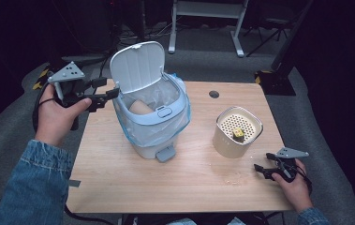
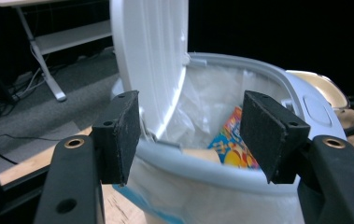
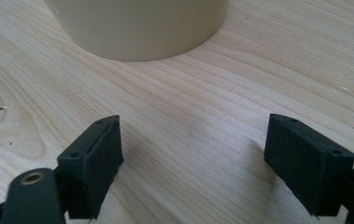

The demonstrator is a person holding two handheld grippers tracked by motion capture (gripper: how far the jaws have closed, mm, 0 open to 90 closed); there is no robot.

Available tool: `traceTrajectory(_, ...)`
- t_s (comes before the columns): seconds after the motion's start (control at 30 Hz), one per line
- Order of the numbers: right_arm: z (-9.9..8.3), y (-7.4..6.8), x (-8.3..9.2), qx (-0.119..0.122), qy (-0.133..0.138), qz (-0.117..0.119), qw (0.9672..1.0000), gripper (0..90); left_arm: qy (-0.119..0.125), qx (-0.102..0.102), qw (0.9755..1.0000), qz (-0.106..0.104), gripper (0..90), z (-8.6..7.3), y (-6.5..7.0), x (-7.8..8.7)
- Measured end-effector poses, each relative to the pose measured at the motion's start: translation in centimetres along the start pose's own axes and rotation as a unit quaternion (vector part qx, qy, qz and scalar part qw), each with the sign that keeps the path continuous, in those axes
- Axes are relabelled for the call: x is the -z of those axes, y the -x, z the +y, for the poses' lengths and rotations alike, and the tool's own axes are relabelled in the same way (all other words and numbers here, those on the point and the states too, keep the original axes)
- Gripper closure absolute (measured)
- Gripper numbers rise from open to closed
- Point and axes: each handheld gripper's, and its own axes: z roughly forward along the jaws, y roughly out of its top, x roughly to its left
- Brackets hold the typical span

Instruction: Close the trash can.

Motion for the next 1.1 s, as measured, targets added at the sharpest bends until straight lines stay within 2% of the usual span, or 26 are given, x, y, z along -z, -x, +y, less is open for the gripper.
traceTrajectory(0.13, 0.0, 0.0, 0.0, 0.000, 0.000, 0.001, 1.0000, 19.3, 0.005, 0.004, 1.0000, 0.008, 38.6, 1.3, -0.7, -0.2)
traceTrajectory(0.3, 0.0, 0.0, 0.0, 0.000, 0.000, 0.001, 1.0000, 19.3, 0.030, 0.015, 0.9994, -0.001, 39.0, 2.8, -1.4, -0.4)
traceTrajectory(0.5, 0.0, 0.0, 0.0, 0.000, 0.000, 0.001, 1.0000, 19.3, 0.039, 0.006, 0.9989, -0.025, 40.1, 3.7, -0.8, -1.0)
traceTrajectory(0.6, 0.0, 0.0, 0.0, 0.000, 0.000, 0.001, 1.0000, 19.3, 0.045, 0.010, 0.9976, -0.052, 42.7, 3.9, -0.1, -1.2)
traceTrajectory(0.67, 0.0, 0.0, 0.0, 0.000, 0.000, 0.001, 1.0000, 19.3, 0.043, 0.004, 0.9969, -0.066, 43.9, 4.1, 0.7, -1.4)
traceTrajectory(0.7, 0.0, 0.0, 0.0, 0.000, 0.000, 0.001, 1.0000, 19.3, 0.038, 0.002, 0.9973, -0.063, 43.8, 4.2, 1.1, -1.4)
traceTrajectory(0.73, 0.0, 0.0, 0.0, 0.000, 0.000, 0.001, 1.0000, 19.3, 0.028, -0.003, 0.9985, -0.047, 43.3, 4.3, 1.5, -1.4)
traceTrajectory(0.77, 0.0, 0.0, 0.0, 0.000, 0.000, 0.001, 1.0000, 19.3, 0.014, -0.021, 0.9994, -0.024, 42.5, 4.5, 1.7, -1.3)
traceTrajectory(0.87, 0.0, 0.0, 0.0, 0.000, 0.000, 0.001, 1.0000, 19.3, 0.012, -0.014, 0.9998, -0.011, 40.9, 4.7, 1.4, -1.1)
traceTrajectory(1.1, 0.0, 0.1, 0.0, 0.001, 0.000, 0.002, 1.0000, 19.3, -0.006, 0.013, 0.9992, 0.037, 40.2, 4.1, -0.3, -0.2)
